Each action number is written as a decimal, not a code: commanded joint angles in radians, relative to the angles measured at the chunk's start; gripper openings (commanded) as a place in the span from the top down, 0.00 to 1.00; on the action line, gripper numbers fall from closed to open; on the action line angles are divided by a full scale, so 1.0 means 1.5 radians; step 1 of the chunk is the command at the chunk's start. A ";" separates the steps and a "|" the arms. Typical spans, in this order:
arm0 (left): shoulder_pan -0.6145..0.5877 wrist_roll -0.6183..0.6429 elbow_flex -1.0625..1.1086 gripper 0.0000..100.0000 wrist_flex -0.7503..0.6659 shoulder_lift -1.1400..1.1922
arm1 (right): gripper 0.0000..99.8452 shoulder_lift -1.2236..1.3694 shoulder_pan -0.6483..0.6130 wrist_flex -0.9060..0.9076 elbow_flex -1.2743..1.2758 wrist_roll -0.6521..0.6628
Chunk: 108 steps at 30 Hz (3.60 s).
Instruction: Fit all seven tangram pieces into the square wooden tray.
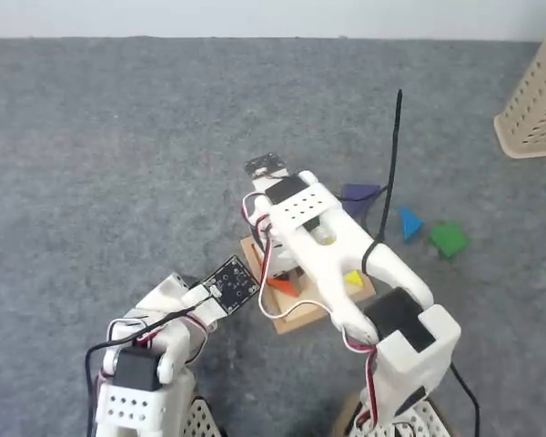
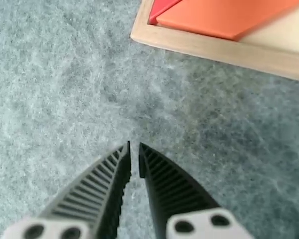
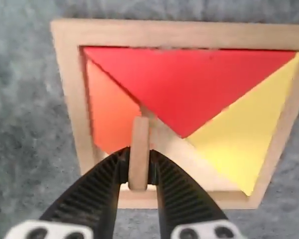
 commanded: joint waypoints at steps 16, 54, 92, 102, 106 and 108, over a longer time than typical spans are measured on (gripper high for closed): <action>-0.002 -0.007 -0.007 0.97 0.003 -0.011 | 0.85 -0.014 -0.026 0.013 -0.057 0.037; -0.002 -0.007 -0.007 0.97 0.003 -0.011 | 0.99 -0.229 0.072 -0.207 0.254 0.189; -0.002 -0.007 -0.007 0.97 0.003 -0.011 | 0.99 -0.020 0.014 -0.128 0.016 0.185; -0.002 -0.007 -0.007 0.97 0.003 -0.011 | 0.99 -0.160 0.004 -0.183 0.142 0.188; -0.002 -0.007 -0.007 0.97 0.003 -0.011 | 0.99 -0.164 -0.024 -0.226 0.198 0.202; -0.002 -0.007 -0.007 0.97 0.003 -0.011 | 0.99 -0.164 -0.033 -0.232 0.210 0.228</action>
